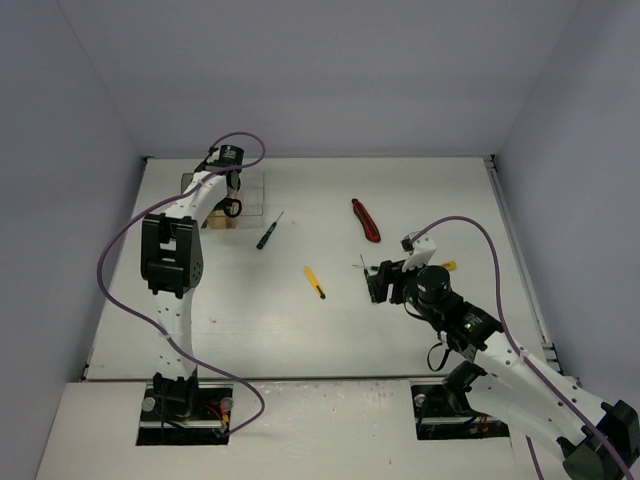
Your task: Sort the tools into containers
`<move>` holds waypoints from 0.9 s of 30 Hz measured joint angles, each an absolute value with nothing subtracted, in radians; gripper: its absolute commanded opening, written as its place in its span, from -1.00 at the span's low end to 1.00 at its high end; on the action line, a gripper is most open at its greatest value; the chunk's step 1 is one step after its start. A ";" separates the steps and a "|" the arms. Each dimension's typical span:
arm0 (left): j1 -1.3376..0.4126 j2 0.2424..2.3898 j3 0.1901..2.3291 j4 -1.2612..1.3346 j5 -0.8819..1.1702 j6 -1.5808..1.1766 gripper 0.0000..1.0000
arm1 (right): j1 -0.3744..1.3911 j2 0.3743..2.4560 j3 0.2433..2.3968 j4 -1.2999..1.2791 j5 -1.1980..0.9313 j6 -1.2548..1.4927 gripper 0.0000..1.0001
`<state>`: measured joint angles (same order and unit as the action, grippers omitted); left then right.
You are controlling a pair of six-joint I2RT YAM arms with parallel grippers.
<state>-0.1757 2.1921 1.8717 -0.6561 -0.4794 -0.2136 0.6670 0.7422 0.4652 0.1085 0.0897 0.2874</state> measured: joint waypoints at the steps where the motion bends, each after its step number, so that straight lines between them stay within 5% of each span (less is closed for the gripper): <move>1: -0.176 2.192 1.872 -0.656 -0.480 -0.209 -0.92 | 0.667 0.742 0.465 0.109 0.090 0.287 0.23; 27: -0.064 2.043 1.747 -0.610 -0.396 -0.049 -0.76 | 0.667 0.742 0.465 0.109 0.089 0.287 0.23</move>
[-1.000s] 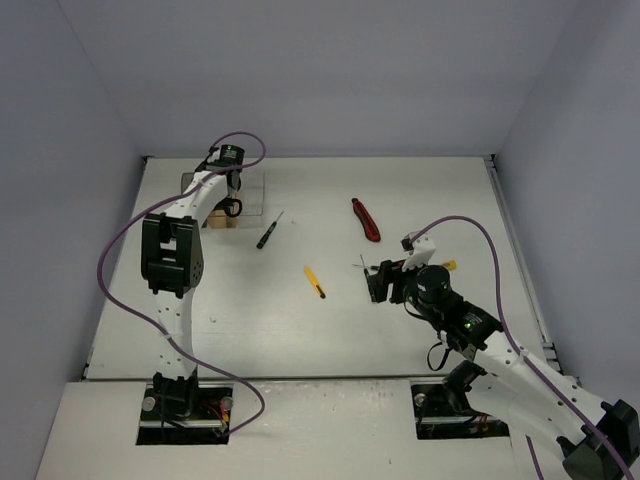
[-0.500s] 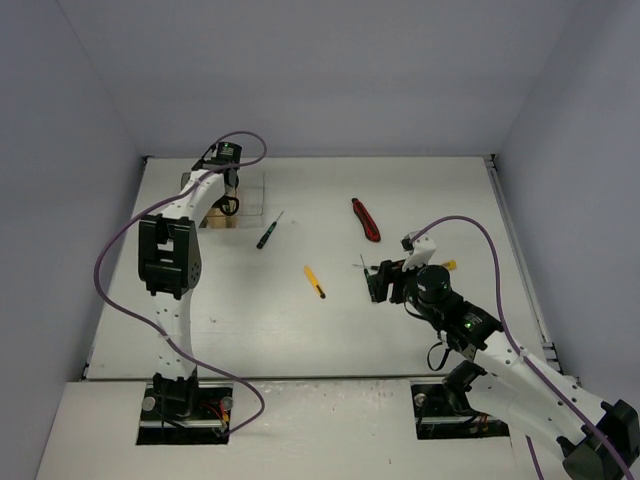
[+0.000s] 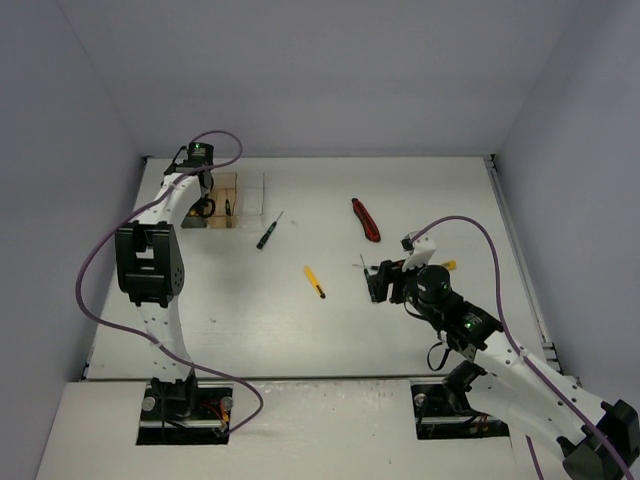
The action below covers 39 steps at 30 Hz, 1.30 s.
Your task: Sort the tools into containers
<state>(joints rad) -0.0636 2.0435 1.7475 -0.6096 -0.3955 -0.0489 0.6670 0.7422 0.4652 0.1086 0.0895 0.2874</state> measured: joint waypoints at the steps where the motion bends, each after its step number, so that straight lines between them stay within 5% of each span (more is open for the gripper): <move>1: -0.063 2.043 1.732 -0.598 -0.393 -0.041 -0.77 | 0.667 0.742 0.465 0.109 0.089 0.288 0.23; 6: -0.063 2.009 1.646 -0.507 -0.378 0.000 -1.00 | 0.667 0.742 0.465 0.109 0.089 0.290 0.23; 22: -0.064 1.735 1.535 -0.336 -0.335 0.075 -1.00 | 0.667 0.747 0.465 0.109 0.089 0.291 0.23; 39: -0.028 1.788 1.496 -0.357 -0.086 0.102 -1.00 | 0.667 0.747 0.463 0.112 0.080 0.292 0.23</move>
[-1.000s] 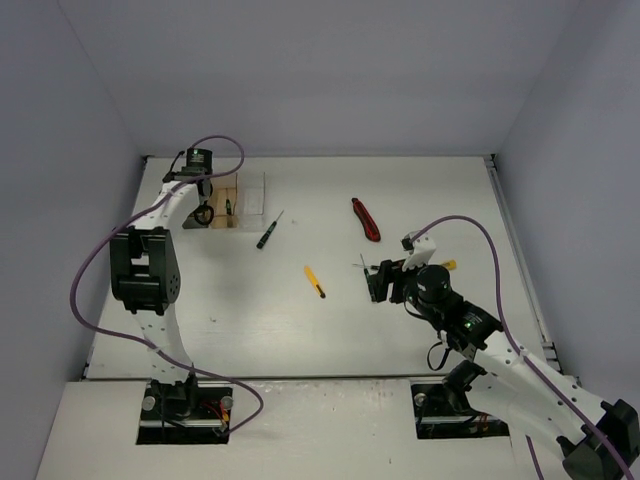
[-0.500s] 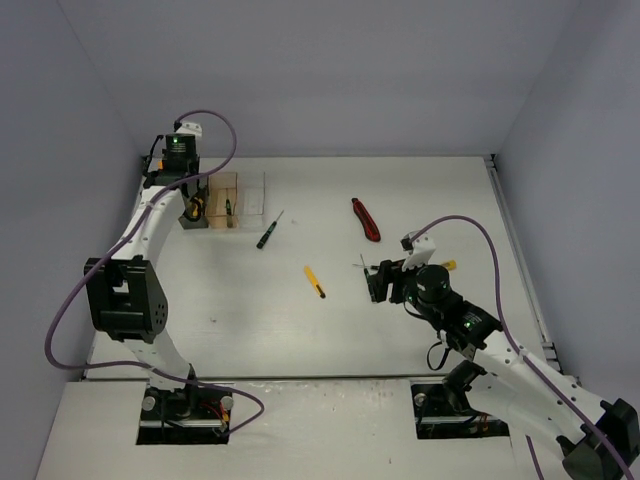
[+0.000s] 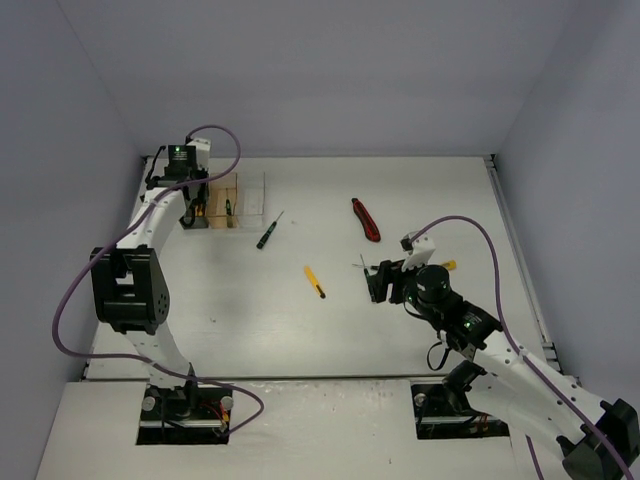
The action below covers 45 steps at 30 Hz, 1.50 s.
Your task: Sort the tools into containers
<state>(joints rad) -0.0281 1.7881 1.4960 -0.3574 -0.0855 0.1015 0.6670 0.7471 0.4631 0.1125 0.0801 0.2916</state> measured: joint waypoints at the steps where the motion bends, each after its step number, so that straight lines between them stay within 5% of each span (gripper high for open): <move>1: -0.024 1.794 1.496 -0.359 -0.077 0.102 -1.00 | 0.667 0.747 0.461 0.115 0.077 0.292 0.23; 14: -0.009 1.871 1.496 -0.388 -0.021 0.121 -1.00 | 0.667 0.746 0.442 0.118 0.065 0.303 0.23; 28: 0.054 1.880 1.496 -0.377 -0.027 0.138 -0.08 | 0.667 0.744 0.433 0.124 0.061 0.312 0.23; 45: 0.014 1.697 1.495 -0.397 0.048 -0.011 0.11 | 0.667 0.744 0.433 0.125 0.052 0.310 0.23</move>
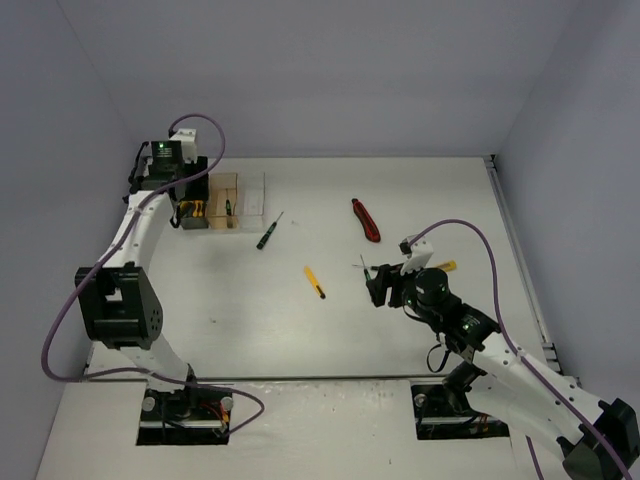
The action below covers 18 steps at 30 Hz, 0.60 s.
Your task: Sort the tools into containers
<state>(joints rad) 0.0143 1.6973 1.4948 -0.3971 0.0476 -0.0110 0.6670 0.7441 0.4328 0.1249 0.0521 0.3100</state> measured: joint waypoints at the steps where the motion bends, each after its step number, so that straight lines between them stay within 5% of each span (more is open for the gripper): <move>1: -0.009 1.671 1.495 -0.411 0.046 -0.040 0.12 | 0.667 0.744 0.433 0.125 0.052 0.310 0.23; 10: -0.362 1.434 1.323 -0.448 -0.024 -0.352 0.21 | 0.667 0.776 0.443 0.125 0.066 0.313 0.22; 18: -0.581 1.510 1.198 -0.457 -0.132 -0.449 0.22 | 0.667 0.775 0.445 0.123 0.083 0.321 0.22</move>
<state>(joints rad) -0.5812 1.5103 1.1976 -0.4574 -0.1323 -0.4494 0.6670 0.7750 0.4454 0.1232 0.0834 0.3208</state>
